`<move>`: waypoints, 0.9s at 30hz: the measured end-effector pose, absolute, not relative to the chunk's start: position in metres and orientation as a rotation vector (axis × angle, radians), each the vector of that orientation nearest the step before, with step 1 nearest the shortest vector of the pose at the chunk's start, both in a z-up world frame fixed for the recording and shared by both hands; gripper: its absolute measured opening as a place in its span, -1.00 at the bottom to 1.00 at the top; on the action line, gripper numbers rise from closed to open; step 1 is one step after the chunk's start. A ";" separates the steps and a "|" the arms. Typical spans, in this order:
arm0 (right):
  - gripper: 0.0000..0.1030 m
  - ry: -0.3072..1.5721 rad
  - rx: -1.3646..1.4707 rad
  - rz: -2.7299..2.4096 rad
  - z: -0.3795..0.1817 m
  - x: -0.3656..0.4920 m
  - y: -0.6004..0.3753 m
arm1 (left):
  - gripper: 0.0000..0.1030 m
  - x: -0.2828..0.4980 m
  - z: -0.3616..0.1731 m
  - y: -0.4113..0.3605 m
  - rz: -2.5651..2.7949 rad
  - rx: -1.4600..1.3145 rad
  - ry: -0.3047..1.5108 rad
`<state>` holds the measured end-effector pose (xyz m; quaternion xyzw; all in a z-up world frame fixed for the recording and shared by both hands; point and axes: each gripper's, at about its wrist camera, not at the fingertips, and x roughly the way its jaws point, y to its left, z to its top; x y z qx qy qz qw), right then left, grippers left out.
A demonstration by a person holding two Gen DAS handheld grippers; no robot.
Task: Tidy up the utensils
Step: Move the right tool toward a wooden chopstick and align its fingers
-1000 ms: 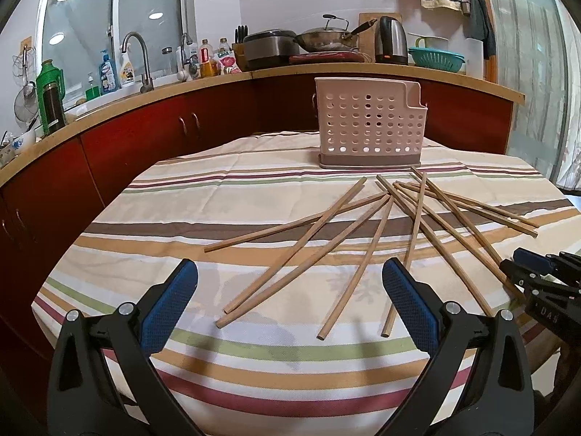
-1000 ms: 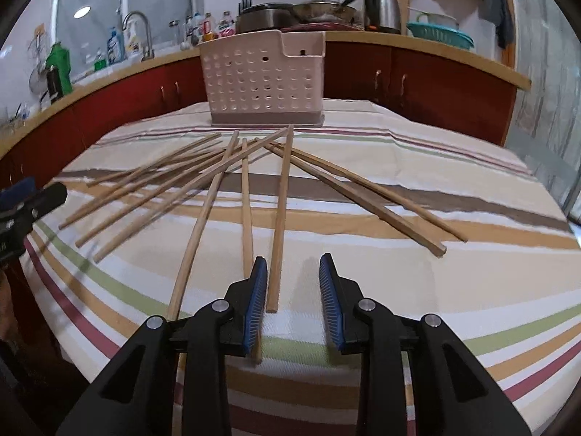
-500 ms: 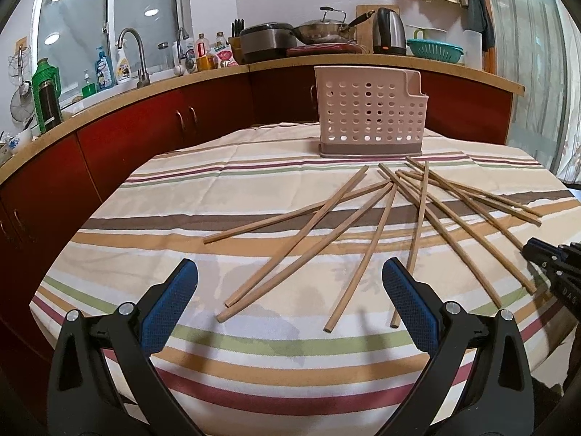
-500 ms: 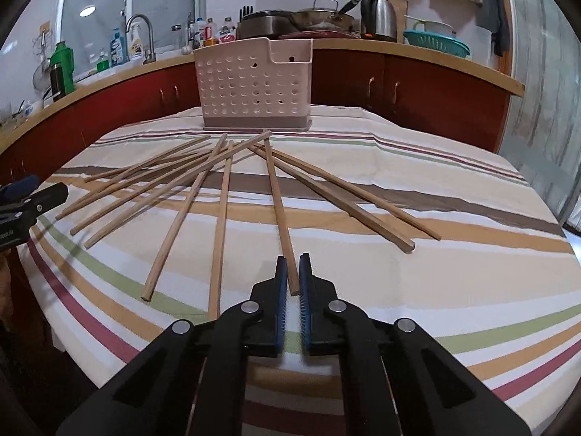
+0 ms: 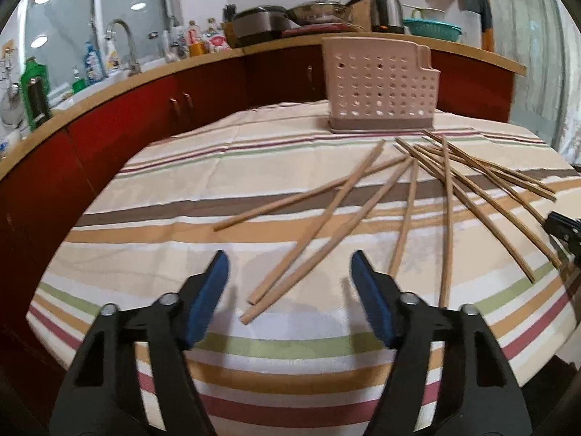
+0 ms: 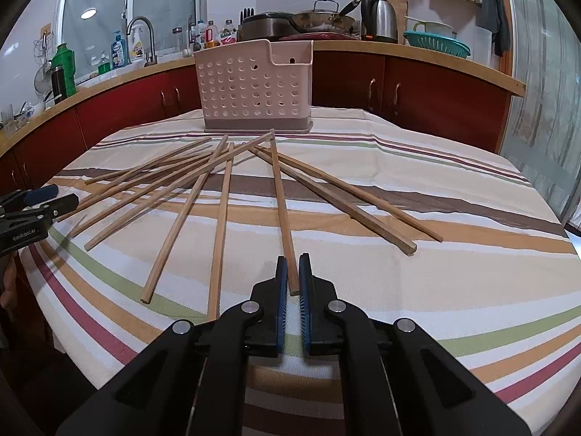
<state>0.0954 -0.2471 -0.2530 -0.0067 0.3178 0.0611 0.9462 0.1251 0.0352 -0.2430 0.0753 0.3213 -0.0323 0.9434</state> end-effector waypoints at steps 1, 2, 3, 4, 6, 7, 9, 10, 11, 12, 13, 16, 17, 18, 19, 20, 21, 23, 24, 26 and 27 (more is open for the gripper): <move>-0.86 0.648 -0.013 0.124 -0.253 0.096 -0.247 | 0.18 0.127 -0.244 0.034 -0.079 0.157 0.657; -0.86 0.648 -0.011 0.123 -0.253 0.096 -0.247 | 0.16 0.127 -0.245 0.033 -0.086 0.163 0.657; -0.86 0.648 -0.010 0.123 -0.253 0.096 -0.247 | 0.14 0.130 -0.247 0.031 -0.096 0.177 0.660; -0.86 0.647 -0.009 0.123 -0.253 0.096 -0.247 | 0.04 0.131 -0.249 0.029 -0.104 0.185 0.670; -0.86 0.646 -0.010 0.123 -0.253 0.096 -0.246 | -0.11 0.135 -0.253 0.029 -0.134 0.180 0.702; -0.86 0.647 -0.009 0.123 -0.253 0.097 -0.246 | -0.16 0.136 -0.255 0.029 -0.150 0.169 0.716; -0.86 0.648 -0.003 0.124 -0.253 0.097 -0.246 | -0.16 0.134 -0.255 0.029 -0.168 0.166 0.722; -0.86 0.647 -0.001 0.124 -0.253 0.097 -0.246 | -0.16 0.133 -0.256 0.027 -0.176 0.174 0.722; -0.86 0.646 0.003 0.125 -0.254 0.097 -0.247 | -0.16 0.132 -0.255 0.027 -0.184 0.180 0.724; -0.86 0.646 0.007 0.126 -0.254 0.097 -0.246 | -0.16 0.131 -0.255 0.026 -0.194 0.179 0.726; -0.86 0.645 0.009 0.126 -0.254 0.097 -0.247 | -0.16 0.130 -0.255 0.026 -0.203 0.174 0.727; -0.86 0.643 0.016 0.129 -0.254 0.097 -0.248 | -0.16 0.129 -0.253 0.027 -0.189 0.173 0.708; -0.86 0.643 0.017 0.130 -0.254 0.097 -0.248 | -0.16 0.129 -0.252 0.028 -0.188 0.165 0.705; -0.86 0.643 0.019 0.131 -0.254 0.098 -0.249 | -0.16 0.129 -0.251 0.029 -0.191 0.160 0.711; -0.86 0.643 0.021 0.132 -0.254 0.098 -0.249 | -0.16 0.130 -0.252 0.029 -0.197 0.163 0.723; -0.86 0.642 0.025 0.132 -0.254 0.099 -0.249 | -0.15 0.132 -0.254 0.029 -0.194 0.177 0.733; -0.86 0.642 0.028 0.133 -0.254 0.099 -0.249 | -0.15 0.132 -0.255 0.029 -0.194 0.182 0.736; -0.86 0.641 0.032 0.135 -0.254 0.099 -0.250 | -0.16 0.133 -0.254 0.032 -0.215 0.157 0.744; -0.86 0.641 0.033 0.135 -0.254 0.099 -0.250 | -0.16 0.134 -0.254 0.033 -0.217 0.152 0.747; -0.86 0.640 0.035 0.136 -0.254 0.099 -0.251 | -0.16 0.133 -0.254 0.033 -0.230 0.149 0.750; -0.86 0.640 0.036 0.136 -0.254 0.099 -0.251 | -0.16 0.131 -0.254 0.032 -0.246 0.150 0.753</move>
